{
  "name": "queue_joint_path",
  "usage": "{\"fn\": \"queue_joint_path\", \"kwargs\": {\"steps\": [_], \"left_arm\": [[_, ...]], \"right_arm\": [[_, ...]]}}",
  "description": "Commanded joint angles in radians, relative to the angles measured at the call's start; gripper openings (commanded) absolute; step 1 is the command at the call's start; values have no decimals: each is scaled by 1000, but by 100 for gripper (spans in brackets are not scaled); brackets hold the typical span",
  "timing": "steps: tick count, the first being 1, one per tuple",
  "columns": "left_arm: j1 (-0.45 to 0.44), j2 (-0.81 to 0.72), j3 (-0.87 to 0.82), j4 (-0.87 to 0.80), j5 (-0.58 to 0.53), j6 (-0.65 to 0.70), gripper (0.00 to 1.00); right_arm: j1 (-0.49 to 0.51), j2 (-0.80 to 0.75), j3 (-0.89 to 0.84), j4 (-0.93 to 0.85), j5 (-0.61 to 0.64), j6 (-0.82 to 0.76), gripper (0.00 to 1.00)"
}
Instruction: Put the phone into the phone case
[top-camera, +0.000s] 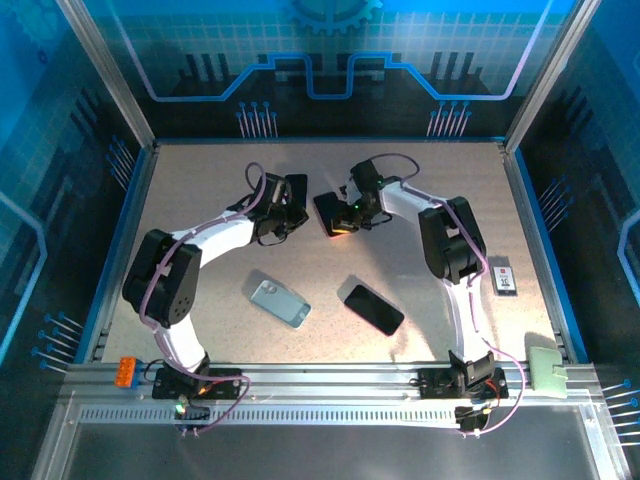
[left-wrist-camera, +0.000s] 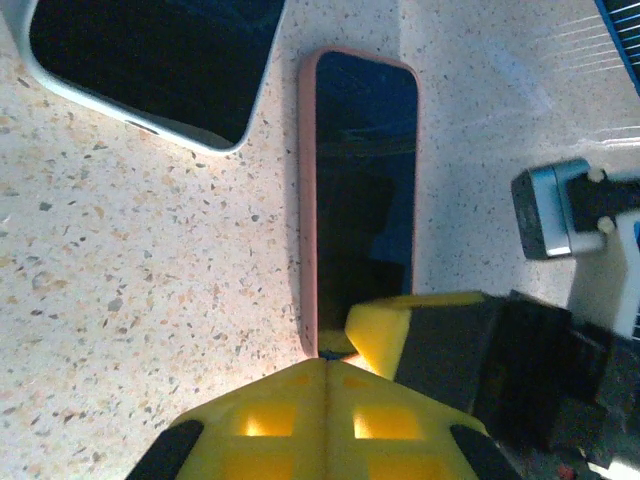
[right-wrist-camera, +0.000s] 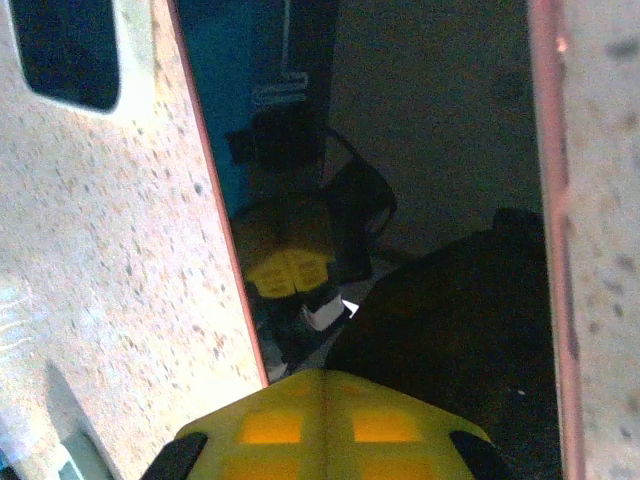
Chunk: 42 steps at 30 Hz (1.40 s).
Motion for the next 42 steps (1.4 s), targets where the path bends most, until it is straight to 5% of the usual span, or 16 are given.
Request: {"fn": "queue_joint_path", "kwargs": {"steps": [1,28,35,42], "left_arm": [[10,-40,-26,-30,-7,0,6],[18,-96,-94,-44,-18,-6,6],[18,-164,-126,-56,-35,1,6],[-12,-307,-227,-110,-99,28,8]], "right_arm": [[-2,75,53,38,34,37,0],[20,262,272,156,-47,216,0],[11,35,82,280,-41,194,0],[7,-313,-212,172,35,30,30]]}}
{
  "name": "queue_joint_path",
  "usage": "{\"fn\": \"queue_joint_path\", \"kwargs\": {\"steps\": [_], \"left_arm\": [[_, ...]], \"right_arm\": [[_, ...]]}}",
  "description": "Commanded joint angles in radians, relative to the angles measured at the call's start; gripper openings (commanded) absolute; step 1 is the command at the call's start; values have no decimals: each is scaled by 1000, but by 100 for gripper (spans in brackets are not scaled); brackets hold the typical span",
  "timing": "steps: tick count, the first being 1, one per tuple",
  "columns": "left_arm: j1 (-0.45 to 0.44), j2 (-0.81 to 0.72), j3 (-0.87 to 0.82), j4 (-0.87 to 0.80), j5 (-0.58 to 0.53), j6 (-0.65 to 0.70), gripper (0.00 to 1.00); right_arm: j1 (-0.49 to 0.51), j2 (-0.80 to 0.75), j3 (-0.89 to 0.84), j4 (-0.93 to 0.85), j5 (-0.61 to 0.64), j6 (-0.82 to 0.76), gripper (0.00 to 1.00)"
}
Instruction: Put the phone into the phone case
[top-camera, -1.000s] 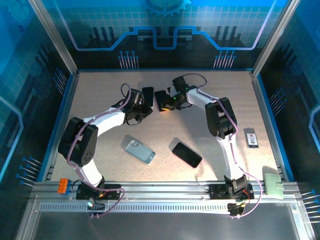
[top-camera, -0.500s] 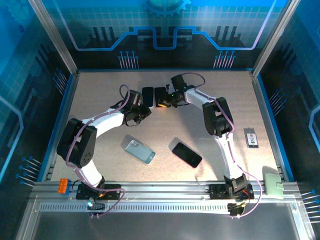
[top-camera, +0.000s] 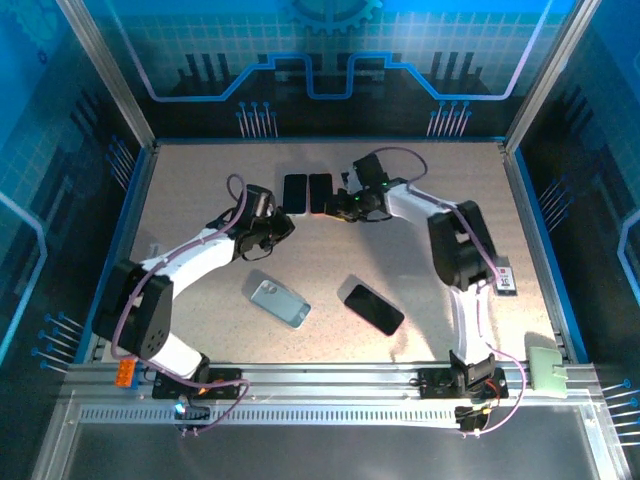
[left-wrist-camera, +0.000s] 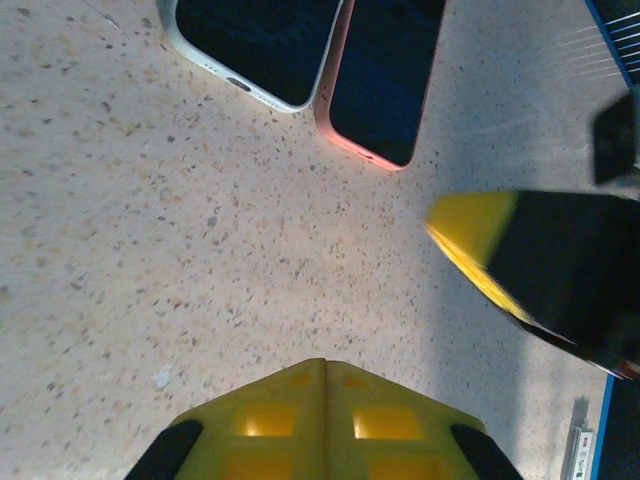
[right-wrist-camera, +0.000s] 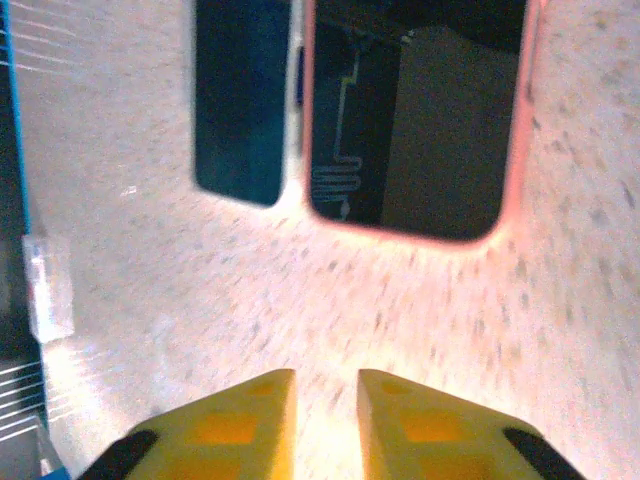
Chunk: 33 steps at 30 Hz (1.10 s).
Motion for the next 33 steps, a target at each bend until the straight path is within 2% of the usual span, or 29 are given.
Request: {"fn": "queue_joint_path", "kwargs": {"steps": [1,8,11,13,15,18,20,24,33], "left_arm": [[-27,-78,-57,-72,-64,26,8],[-174,-242,-186,-132,-185,28,11],[-240,-320,-265,-118,-212,8,12],[-276,-373,-326,-105,-224,-7,14],[-304,-422,-376,-94,-226,-23,16],[-346,-484,-424,-109,-229,-40,18],[-370,-517,-438,-127,-242,-48,18],[-400,-553,-452,-151,-266,-69,19],[-450,-523,-474,-105,-317,-126,20]], "right_arm": [[3,-182,-112,-80,63,-124,34],[49,-501,-450,-225,256,-255,48],[83,-659,-593,-241,338,-261,51],[100,-758,-682,-253,379,-262,73],[114,-831,-735,-282,408,-261,89],[128,-911,-804,-306,411,-266,96],[129,-930,-841,-311,404,-267,100],[130,-914,-883,-296,362,-261,100],[138,-725,-861,-229,267,-257,100]]}}
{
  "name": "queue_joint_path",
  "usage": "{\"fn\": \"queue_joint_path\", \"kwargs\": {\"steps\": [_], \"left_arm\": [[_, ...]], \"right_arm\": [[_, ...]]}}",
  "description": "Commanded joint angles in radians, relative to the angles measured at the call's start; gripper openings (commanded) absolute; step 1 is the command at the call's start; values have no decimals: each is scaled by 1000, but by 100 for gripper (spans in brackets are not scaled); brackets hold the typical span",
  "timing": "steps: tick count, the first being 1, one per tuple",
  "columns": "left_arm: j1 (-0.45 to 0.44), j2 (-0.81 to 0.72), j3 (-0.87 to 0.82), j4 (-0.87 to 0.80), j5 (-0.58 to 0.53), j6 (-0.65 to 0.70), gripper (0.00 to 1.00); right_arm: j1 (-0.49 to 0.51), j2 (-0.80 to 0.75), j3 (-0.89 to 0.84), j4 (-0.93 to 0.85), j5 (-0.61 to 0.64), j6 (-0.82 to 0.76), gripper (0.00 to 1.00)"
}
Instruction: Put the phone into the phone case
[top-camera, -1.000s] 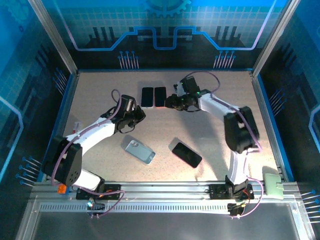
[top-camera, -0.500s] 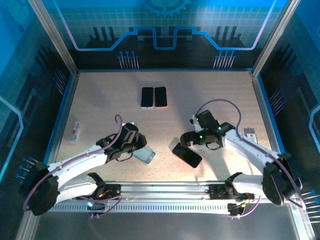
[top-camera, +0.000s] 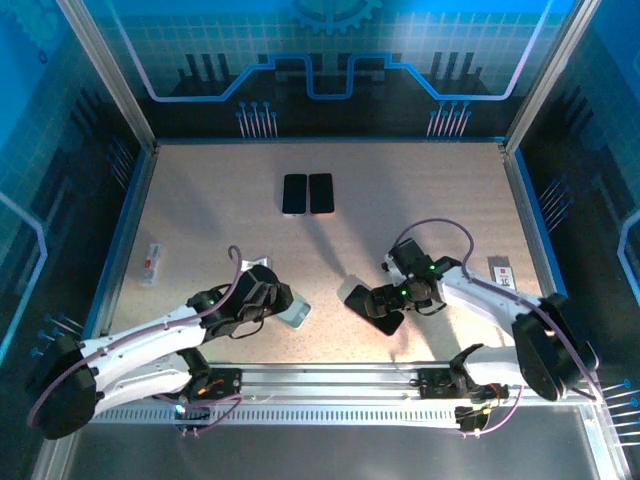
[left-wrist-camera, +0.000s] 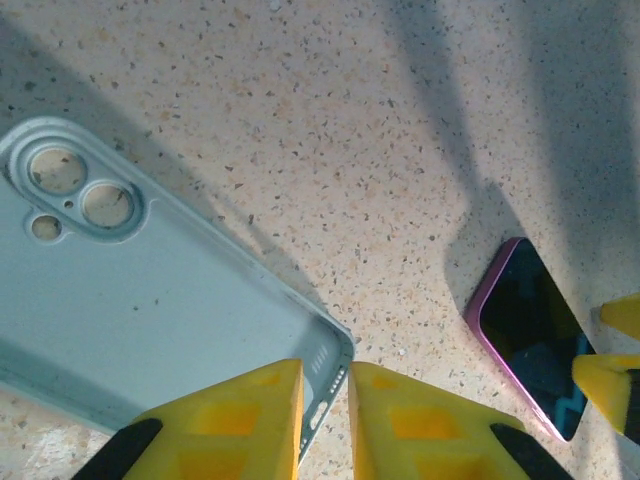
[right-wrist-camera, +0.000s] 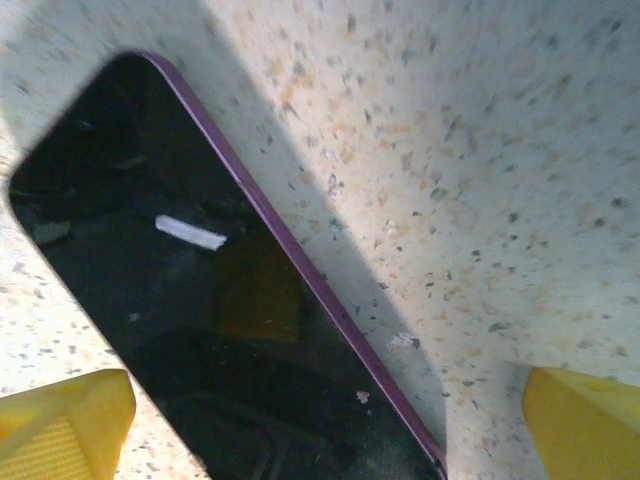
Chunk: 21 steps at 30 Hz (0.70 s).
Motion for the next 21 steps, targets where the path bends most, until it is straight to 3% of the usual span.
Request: {"fn": "queue_joint_path", "kwargs": {"steps": [1,15,21], "left_arm": [[-13,15,-12,19,-40,-36,20],[-15,84,49,-13,-53,-15,21],[-15,140,84,-1,-43,-2,21]], "right_arm": [[20,35,12,38,-70,3,100],[186,-13,-30,35,-94,153,100],[225,41,38,-10,-80,128,100]]}}
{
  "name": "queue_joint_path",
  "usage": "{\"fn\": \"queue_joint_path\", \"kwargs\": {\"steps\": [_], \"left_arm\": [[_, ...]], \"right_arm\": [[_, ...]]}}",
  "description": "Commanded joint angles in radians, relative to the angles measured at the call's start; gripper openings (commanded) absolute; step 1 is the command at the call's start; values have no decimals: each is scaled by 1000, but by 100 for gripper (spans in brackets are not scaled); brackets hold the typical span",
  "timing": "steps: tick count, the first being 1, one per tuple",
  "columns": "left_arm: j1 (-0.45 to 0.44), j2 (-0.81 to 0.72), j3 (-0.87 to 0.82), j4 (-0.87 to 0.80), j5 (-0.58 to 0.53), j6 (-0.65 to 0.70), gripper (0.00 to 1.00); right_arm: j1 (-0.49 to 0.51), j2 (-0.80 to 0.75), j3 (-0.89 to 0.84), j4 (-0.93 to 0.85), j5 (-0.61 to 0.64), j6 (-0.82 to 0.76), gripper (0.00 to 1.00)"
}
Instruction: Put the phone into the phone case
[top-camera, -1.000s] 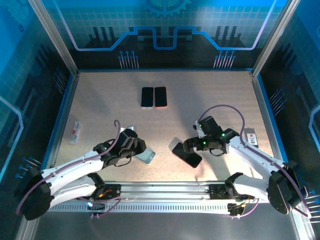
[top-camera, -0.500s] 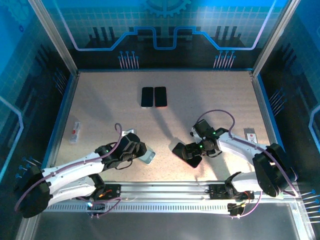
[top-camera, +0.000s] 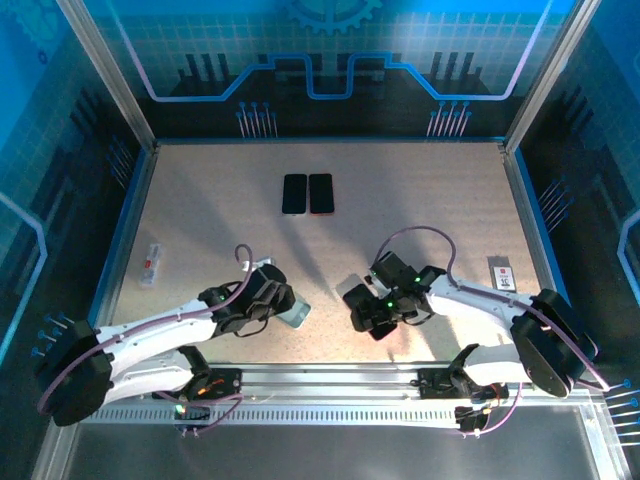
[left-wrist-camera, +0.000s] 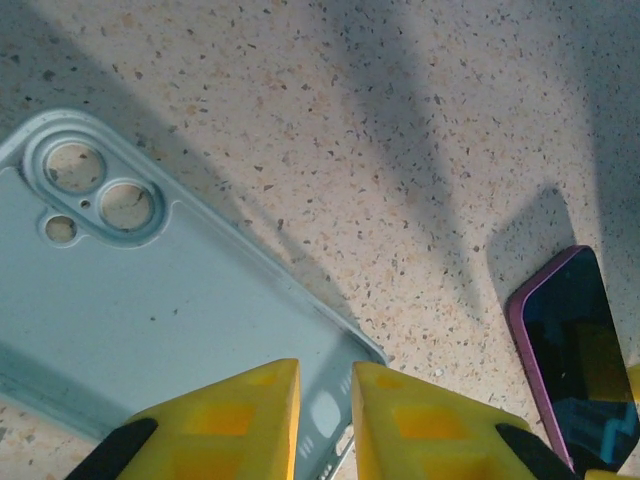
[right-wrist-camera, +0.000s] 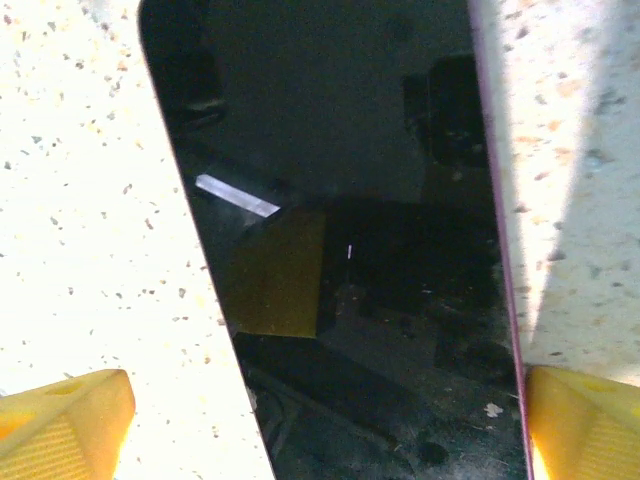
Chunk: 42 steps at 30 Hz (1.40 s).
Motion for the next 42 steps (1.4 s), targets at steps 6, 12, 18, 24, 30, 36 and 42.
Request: {"fn": "queue_joint_path", "kwargs": {"steps": [6,12,18,24,30,36,42], "left_arm": [[-6,79,70,7,4,23,21],[-6,85,52,19,-7,11,20],[-5,84,43,23,-12,2,20],[-5,86,43,21,-24,-6,20],[-6,79,30,34,-34,-22,20],[-6,86,40,29,-29,-21,20],[-5,94,53,13,-31,-14,19]], "right_arm": [[86,108,106,-98,100,-19,100],[110,158,152,-122,204,-32,100],[110,217,194,-129,249,-60,100],[113,265,208,-105,238,-75,97],[115,298,189,-80,237,-72,87],[134,307,173,-58,260,-46,83],[170,361,186,-48,293,-41,76]]}}
